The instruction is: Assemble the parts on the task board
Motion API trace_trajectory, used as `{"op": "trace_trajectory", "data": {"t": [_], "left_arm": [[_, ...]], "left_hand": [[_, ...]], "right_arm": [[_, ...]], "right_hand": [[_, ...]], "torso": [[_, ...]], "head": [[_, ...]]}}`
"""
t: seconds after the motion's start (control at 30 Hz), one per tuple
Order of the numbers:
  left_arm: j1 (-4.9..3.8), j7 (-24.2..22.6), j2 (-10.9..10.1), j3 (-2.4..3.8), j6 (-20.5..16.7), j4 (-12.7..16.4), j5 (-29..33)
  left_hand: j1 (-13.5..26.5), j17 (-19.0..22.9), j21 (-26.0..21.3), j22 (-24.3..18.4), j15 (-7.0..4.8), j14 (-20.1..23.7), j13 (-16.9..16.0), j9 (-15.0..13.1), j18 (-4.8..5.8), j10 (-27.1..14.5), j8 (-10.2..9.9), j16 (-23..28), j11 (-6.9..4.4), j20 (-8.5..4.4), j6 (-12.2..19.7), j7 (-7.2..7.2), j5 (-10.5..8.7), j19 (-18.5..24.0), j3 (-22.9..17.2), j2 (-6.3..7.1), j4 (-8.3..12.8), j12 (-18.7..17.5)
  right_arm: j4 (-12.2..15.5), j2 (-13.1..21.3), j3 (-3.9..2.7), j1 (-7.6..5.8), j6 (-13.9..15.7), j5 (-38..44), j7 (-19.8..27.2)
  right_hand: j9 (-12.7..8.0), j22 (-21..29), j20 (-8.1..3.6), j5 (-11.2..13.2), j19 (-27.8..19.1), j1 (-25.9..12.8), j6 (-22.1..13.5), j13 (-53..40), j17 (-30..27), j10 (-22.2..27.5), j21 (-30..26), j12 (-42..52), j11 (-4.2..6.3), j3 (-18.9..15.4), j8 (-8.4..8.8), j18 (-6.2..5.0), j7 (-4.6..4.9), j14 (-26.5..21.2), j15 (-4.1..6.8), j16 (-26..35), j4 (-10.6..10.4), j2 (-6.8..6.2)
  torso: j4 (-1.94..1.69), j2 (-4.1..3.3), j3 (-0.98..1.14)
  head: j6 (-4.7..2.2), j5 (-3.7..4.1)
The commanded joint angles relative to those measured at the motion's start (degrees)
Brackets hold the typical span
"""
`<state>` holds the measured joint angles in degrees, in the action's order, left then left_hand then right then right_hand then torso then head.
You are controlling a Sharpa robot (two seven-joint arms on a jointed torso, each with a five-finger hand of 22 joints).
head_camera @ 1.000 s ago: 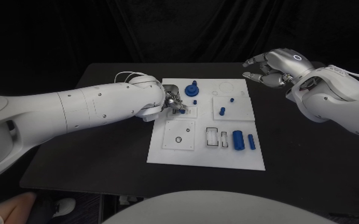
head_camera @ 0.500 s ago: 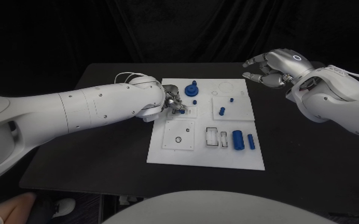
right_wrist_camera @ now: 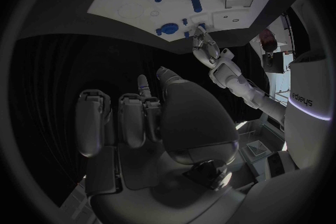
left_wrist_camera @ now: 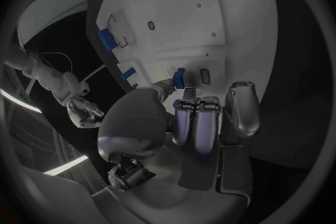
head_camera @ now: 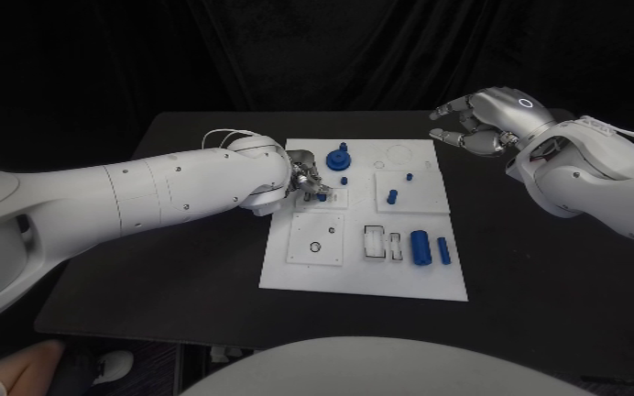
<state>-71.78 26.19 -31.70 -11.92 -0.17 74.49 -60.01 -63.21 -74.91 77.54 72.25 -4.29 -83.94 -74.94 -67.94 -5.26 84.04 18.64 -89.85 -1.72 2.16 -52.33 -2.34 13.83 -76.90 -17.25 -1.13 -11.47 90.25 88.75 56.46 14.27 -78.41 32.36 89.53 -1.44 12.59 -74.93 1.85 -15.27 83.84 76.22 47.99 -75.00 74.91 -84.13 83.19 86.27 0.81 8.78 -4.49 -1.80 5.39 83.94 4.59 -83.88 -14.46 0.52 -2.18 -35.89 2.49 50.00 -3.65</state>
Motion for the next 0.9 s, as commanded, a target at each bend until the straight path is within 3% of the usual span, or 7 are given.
{"op": "trace_trajectory", "data": {"t": [0.03, 0.17, 0.63, 0.73, 0.9], "left_arm": [[0.59, -0.6, 0.2, -0.23, 0.9, 0.2, 0.2], [0.62, -0.3, 0.2, -0.23, 1.1, 0.0, 0.2], [0.67, 0.1, 0.1, -0.23, 1.5, -0.1, 0.2], [0.67, 0.2, 0.0, -0.23, 1.4, 0.0, 0.2], [0.69, 0.4, -0.2, -0.23, 0.8, 0.1, 0.2]], "left_hand": [[1.2, -15.1, -0.3, 0.1, 0.23, -6.1, -15.1, -0.1, 0.37, 6.0, -0.5, -0.1, 0.48, 0.23, -0.4, -0.41, -1.12, 0.1, 0.8, 0.17, -1.1, -0.3], [3.1, -15.1, -0.4, 0.2, 0.42, -6.1, -15.1, -0.2, 0.36, 6.0, -1.3, -0.1, 0.70, 0.40, -0.5, -0.66, -2.86, 0.1, 3.0, 0.54, -2.8, -0.3], [3.3, -15.1, -0.3, 0.5, 0.46, -6.1, -15.1, -0.5, 0.41, 6.0, -1.5, -0.1, 0.76, 0.45, -0.4, -0.73, -3.14, -0.1, 3.9, 0.77, -3.0, -0.3], [3.6, -15.1, -0.2, 0.7, 0.49, -6.1, -15.1, -1.1, 0.45, 6.0, -1.4, -0.1, 0.79, 0.49, -0.4, -0.76, -3.61, -0.3, 4.7, 0.63, -3.5, -0.3], [4.3, -15.1, 0.0, 1.3, 0.38, -6.1, -15.1, -4.6, 0.54, 6.0, 0.1, -0.1, 0.62, 0.44, -0.5, -0.51, -5.21, -0.8, 7.6, 0.09, -4.5, -0.3]], "right_arm": [[0.0, 0.1, -0.04, 0.15, -0.5, 0.1, -0.9], [0.0, 0.1, -0.04, 0.17, -0.7, 0.1, -1.0], [0.0, 0.1, -0.04, 0.28, -1.4, 0.1, -1.1], [0.0, 0.1, -0.04, 0.29, -1.5, 0.1, -1.1], [0.0, 0.1, -0.04, 0.32, -1.6, 0.1, -1.1]], "right_hand": [[-0.1, -12.8, 0.42, -0.3, 3.1, 0.0, 0.6, -9.8, 5.3, -2.3, -0.2, -0.2, -0.43, 0.4, 0.36, 0.05, -0.01, 4.1, -0.51, 0.0, 0.1, 0.53], [-0.1, -12.8, 0.42, -0.3, 3.1, 0.0, 0.6, -9.8, 5.3, -2.3, -0.2, -0.2, -0.43, 0.4, 0.37, 0.05, -0.01, 4.1, -0.51, 0.0, 0.1, 0.51], [-0.2, -12.8, 0.41, -0.8, 3.1, 0.1, 0.7, -9.7, 5.3, -2.3, -0.2, -0.3, -0.38, 0.5, 0.41, 0.06, -0.08, 4.1, -0.49, 0.0, 0.3, 0.27], [-0.2, -12.8, 0.41, -0.8, 3.1, 0.1, 0.7, -9.7, 5.3, -2.3, -0.1, -0.2, -0.38, 0.5, 0.41, 0.06, -0.08, 4.2, -0.49, -0.1, 0.3, 0.26], [-0.2, -12.8, 0.41, -0.8, 3.1, 0.1, 0.7, -9.7, 5.3, -2.3, -0.2, -0.3, -0.38, 0.5, 0.41, 0.05, -0.08, 4.2, -0.48, -0.1, 0.3, 0.26]], "torso": [[-0.03, 0.01, -0.01], [-0.07, 0.04, 0.02], [-0.09, -0.06, 0.02], [-0.09, -0.04, 0.02], [-0.10, -0.03, 0.01]], "head": [[0.00, -0.01], [0.00, 0.01], [0.00, -0.08], [0.00, -0.07], [0.00, -0.24]]}}
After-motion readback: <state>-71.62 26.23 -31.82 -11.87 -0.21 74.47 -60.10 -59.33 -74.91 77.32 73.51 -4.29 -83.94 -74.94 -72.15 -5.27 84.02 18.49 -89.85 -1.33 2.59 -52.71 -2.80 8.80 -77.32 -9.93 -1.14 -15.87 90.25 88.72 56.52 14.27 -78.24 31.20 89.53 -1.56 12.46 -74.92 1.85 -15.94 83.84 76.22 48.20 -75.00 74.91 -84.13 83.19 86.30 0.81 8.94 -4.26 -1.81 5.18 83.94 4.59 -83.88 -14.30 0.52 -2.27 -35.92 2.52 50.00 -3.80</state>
